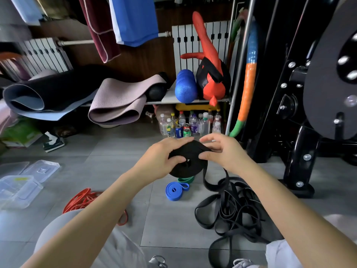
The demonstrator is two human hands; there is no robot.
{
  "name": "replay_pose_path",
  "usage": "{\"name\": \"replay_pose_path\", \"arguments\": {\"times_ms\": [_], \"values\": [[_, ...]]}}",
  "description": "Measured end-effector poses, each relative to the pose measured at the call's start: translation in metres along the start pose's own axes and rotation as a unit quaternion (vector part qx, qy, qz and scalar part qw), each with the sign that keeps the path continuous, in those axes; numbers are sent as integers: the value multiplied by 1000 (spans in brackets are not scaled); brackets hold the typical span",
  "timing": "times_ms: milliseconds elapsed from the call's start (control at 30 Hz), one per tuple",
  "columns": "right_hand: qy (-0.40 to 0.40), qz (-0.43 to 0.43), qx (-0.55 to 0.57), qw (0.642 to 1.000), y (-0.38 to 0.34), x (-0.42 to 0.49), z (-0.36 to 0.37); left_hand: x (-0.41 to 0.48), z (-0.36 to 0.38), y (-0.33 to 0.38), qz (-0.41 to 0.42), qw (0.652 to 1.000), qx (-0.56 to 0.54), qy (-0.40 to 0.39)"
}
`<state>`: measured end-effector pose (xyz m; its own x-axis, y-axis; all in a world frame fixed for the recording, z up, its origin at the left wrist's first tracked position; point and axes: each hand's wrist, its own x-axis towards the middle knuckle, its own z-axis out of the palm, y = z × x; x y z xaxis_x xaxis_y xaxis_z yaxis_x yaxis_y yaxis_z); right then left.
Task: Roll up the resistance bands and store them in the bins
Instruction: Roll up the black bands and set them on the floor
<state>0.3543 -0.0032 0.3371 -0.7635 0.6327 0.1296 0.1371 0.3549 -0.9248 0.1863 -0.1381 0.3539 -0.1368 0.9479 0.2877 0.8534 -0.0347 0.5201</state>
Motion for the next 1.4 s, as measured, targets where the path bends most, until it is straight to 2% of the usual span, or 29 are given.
{"name": "replay_pose_path", "arguments": {"times_ms": [133, 333, 433, 533, 700, 933, 1033, 1167, 1233, 1400], "values": [[57, -16, 30, 998, 2, -4, -1, -5, 0, 0, -47, 991, -110, 67], [114, -44, 75, 990, 5, -8, 9, -5, 0, -1, -87, 955, -240, 151], [145, -60, 33, 987, 6, -7, 14, -4, 1, -1, -96, 939, -276, 180], [129, -62, 28, 989, 5, -7, 18, -3, 2, -2, -112, 917, -318, 214], [77, 19, 115, 990, 1, 0, 24, -4, -1, 0, -114, 904, -349, 222], [55, 63, 205, 975, -10, 7, 23, -2, -7, 8, -122, 885, -389, 224], [41, 57, 183, 981, -15, 10, 19, -2, -8, 8, -138, 868, -430, 206], [23, 61, 172, 983, -19, 18, 13, 0, -17, 6, -142, 867, -432, 205], [30, 65, 195, 978, -19, 24, 15, 4, -19, 2, -142, 862, -439, 211], [113, 117, 249, 955, -3, 49, 40, 22, -10, -21, -166, 848, -441, 245]]}}
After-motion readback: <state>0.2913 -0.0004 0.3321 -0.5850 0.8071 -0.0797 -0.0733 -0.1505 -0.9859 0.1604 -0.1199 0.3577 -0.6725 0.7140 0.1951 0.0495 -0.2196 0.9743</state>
